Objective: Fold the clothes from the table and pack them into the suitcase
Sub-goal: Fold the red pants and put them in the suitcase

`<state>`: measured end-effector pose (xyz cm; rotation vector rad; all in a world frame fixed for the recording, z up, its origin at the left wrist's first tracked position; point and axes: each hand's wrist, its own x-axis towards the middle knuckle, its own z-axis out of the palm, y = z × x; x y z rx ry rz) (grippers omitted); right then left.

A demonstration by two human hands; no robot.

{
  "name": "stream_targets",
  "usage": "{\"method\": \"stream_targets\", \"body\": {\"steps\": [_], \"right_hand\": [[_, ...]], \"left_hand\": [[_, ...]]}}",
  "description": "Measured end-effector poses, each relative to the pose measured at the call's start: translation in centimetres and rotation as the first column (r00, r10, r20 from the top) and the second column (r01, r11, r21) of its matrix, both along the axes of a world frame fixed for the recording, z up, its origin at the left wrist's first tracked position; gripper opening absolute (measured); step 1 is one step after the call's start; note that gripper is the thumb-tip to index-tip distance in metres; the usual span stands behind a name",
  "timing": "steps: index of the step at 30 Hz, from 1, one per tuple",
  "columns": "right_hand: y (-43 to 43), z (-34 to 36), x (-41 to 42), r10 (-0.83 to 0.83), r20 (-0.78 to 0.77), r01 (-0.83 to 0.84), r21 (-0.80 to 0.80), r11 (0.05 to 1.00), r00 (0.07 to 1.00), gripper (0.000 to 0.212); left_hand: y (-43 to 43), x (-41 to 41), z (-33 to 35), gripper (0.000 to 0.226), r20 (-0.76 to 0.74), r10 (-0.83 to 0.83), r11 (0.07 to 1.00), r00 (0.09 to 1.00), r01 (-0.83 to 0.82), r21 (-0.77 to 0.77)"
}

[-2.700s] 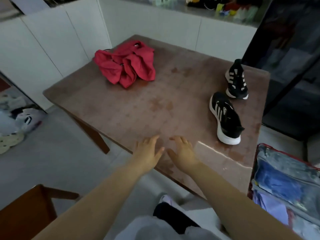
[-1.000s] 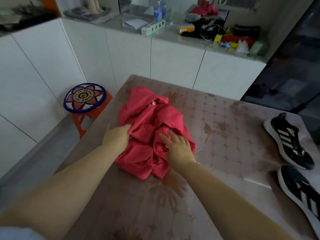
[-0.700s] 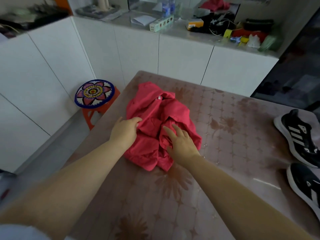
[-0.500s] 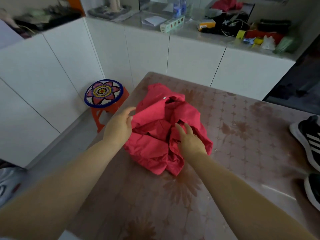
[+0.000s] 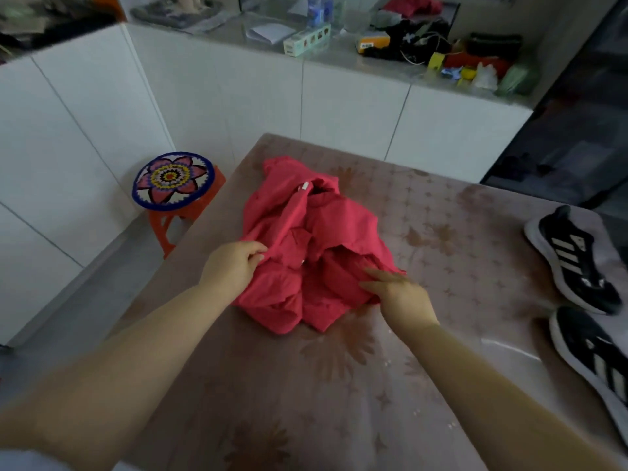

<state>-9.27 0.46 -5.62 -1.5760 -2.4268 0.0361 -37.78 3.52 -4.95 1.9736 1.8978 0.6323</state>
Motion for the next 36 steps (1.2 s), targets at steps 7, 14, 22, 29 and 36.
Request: {"method": "stream_targets", "body": {"steps": [7,14,22,29,36], "right_hand": [[-10.9,1.3,10.2,-0.044,0.181,0.163,-0.717,0.678,0.982,0.041],[-15.9,4.1,11.6,0.049,0.034,0.016,-0.945,0.326,0.998,0.043],[-9.6,1.4,8.9,-0.284,0.005,0.261,-0.405,0.876,0.959,0.078],[-9.1,-3.2,7.8,-0.222,0.240,0.312,-0.461,0.831,0.945,0.083],[-9.6,-1.8,11.8,-0.492,0.144,0.505,-0.397,0.766,0.859,0.045]], "left_hand": [[-5.7,10.2,1.1,0.022,-0.101,-0.548,0.834,0.830,0.552,0.009],[-8.0,11.4,-0.1,0.015,0.154,-0.315,0.948,0.937,0.319,-0.001],[-8.5,0.7,0.6,0.023,0.236,0.420,0.906,0.876,-0.421,-0.052],[-9.5,-7.3,-1.1,0.022,-0.041,0.533,0.833,0.845,-0.532,-0.149],[-7.6,-1.3,-1.9,0.083,-0.074,0.027,0.975,0.997,-0.042,-0.220]]}}
